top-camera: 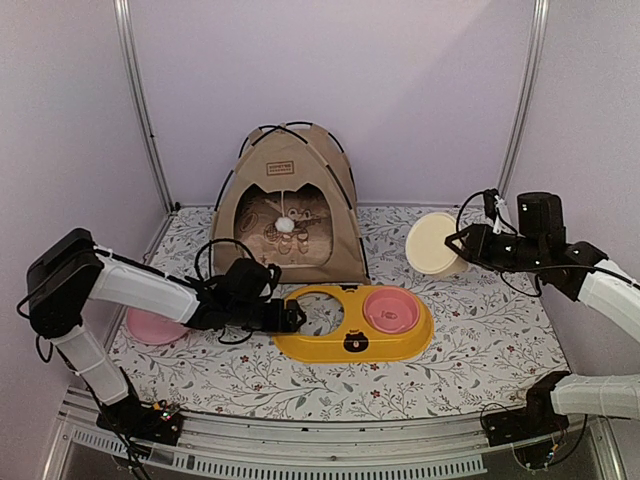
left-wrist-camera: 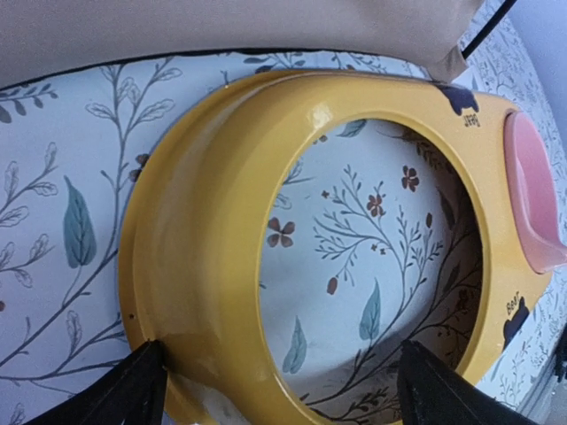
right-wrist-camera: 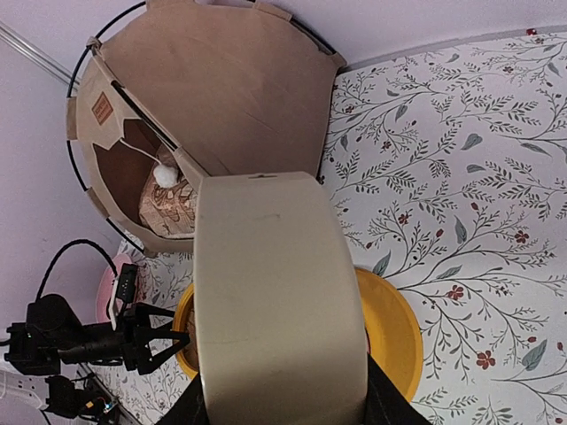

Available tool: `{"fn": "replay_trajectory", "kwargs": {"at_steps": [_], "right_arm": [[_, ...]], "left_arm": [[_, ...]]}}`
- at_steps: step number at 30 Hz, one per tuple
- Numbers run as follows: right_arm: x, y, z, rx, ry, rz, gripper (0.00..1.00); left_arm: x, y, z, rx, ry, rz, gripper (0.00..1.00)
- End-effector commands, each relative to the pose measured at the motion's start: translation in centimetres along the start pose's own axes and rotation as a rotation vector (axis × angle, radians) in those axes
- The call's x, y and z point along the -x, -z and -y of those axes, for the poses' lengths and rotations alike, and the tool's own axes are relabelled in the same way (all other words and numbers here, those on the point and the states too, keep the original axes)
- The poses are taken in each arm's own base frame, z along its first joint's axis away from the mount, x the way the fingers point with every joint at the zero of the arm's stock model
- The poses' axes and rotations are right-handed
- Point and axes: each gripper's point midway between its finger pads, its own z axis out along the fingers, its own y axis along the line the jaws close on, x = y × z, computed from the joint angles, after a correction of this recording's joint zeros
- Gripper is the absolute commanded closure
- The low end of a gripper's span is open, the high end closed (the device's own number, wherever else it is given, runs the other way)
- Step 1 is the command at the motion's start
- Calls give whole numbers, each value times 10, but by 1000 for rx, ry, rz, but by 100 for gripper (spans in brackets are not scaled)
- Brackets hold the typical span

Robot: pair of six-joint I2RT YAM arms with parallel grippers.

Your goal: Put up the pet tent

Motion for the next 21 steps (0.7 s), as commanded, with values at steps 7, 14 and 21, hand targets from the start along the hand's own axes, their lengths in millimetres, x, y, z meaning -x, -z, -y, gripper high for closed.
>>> {"fn": "replay_trajectory", "kwargs": {"at_steps": [7, 14, 21], "right_arm": [[17, -23, -69, -14, 248, 17, 100], [-12, -56, -87, -120, 399, -63, 100], [-33, -80, -94, -292, 564, -95, 100]], "left_arm": [[6, -14, 91, -217, -68, 15, 9], [13, 0, 106, -265, -69, 51, 9], [21, 31, 63, -144, -23, 125, 9]]}}
